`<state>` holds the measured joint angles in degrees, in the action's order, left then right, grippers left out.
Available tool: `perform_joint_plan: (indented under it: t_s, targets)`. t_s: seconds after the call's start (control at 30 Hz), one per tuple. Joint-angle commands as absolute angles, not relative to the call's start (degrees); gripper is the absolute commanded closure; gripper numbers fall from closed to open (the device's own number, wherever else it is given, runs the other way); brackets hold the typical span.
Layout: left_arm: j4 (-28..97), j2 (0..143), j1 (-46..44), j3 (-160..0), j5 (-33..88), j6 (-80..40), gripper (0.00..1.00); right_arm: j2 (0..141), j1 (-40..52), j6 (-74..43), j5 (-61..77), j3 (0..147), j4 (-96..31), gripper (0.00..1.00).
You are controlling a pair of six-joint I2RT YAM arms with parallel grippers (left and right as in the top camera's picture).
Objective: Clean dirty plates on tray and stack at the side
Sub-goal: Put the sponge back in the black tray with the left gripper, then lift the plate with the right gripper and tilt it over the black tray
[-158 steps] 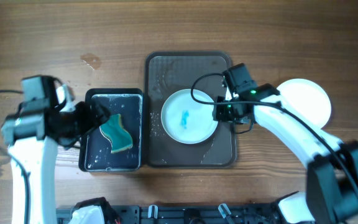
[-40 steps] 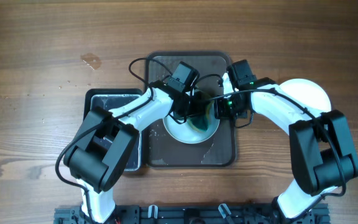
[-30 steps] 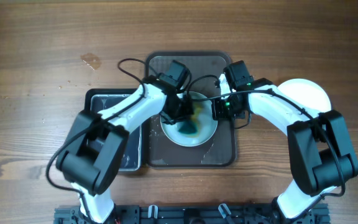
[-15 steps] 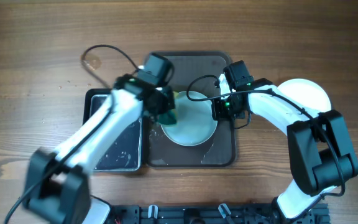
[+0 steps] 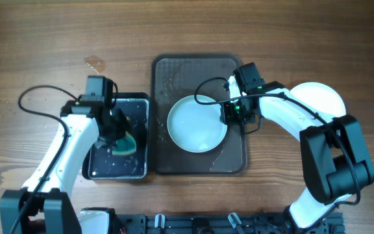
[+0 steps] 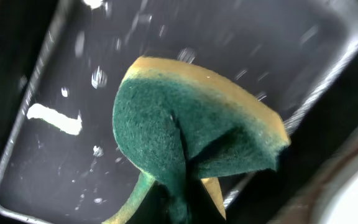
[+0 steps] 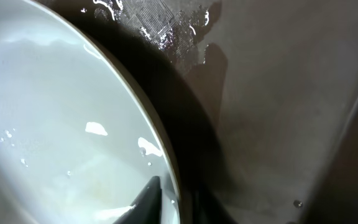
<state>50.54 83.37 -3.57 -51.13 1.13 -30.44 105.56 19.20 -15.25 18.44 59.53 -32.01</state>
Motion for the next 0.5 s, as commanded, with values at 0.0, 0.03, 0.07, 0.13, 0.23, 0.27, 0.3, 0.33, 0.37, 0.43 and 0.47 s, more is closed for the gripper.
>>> perform_joint_plan:
  t_s: [0.0,0.03,0.07,0.13,0.23,0.27,0.3,0.33,0.37,0.43,0.47]
  targets:
    - [50.2,82.7,-3.0,-51.2,3.1,-29.3,0.68,106.8,19.1,-15.0,13.7,60.7,-34.5,0.95]
    - [50.7,82.3,-2.7,-52.0,4.5,-29.0,0.63,106.5,19.1,-14.9,11.9,62.2,-36.8,0.96]
    - [51.4,81.8,-2.5,-53.0,5.8,-28.7,0.58,106.1,19.1,-14.1,10.4,64.0,-39.4,0.96]
    - [53.6,80.2,-1.7,-55.7,7.3,-28.7,0.51,105.3,19.1,-11.3,9.8,68.9,-46.5,0.96]
    - [58.2,76.1,0.3,-60.7,7.5,-28.7,0.44,104.7,19.8,-10.4,9.8,79.9,-59.4,0.96]
    - [59.0,74.8,1.3,-62.0,7.5,-28.7,0.42,104.7,20.5,-10.2,9.8,82.2,-61.7,0.96]
    - [59.5,74.0,2.0,-62.8,7.5,-28.7,0.41,104.7,21.5,-10.0,9.8,84.2,-63.7,0.96]
    - [60.4,72.6,3.4,-64.1,7.5,-28.7,0.4,104.7,22.7,-9.8,9.8,86.1,-65.5,0.96]
    - [61.3,70.9,5.2,-65.6,7.5,-28.8,0.38,104.8,25.0,-9.9,9.0,88.5,-67.2,0.96]
    - [62.5,68.1,8.5,-67.6,7.5,-28.7,0.32,104.8,29.1,-11.0,6.1,91.0,-68.3,0.96]
    - [62.8,66.8,10.1,-68.3,7.6,-28.8,0.3,105.0,31.5,-12.2,5.2,92.0,-68.1,0.96]
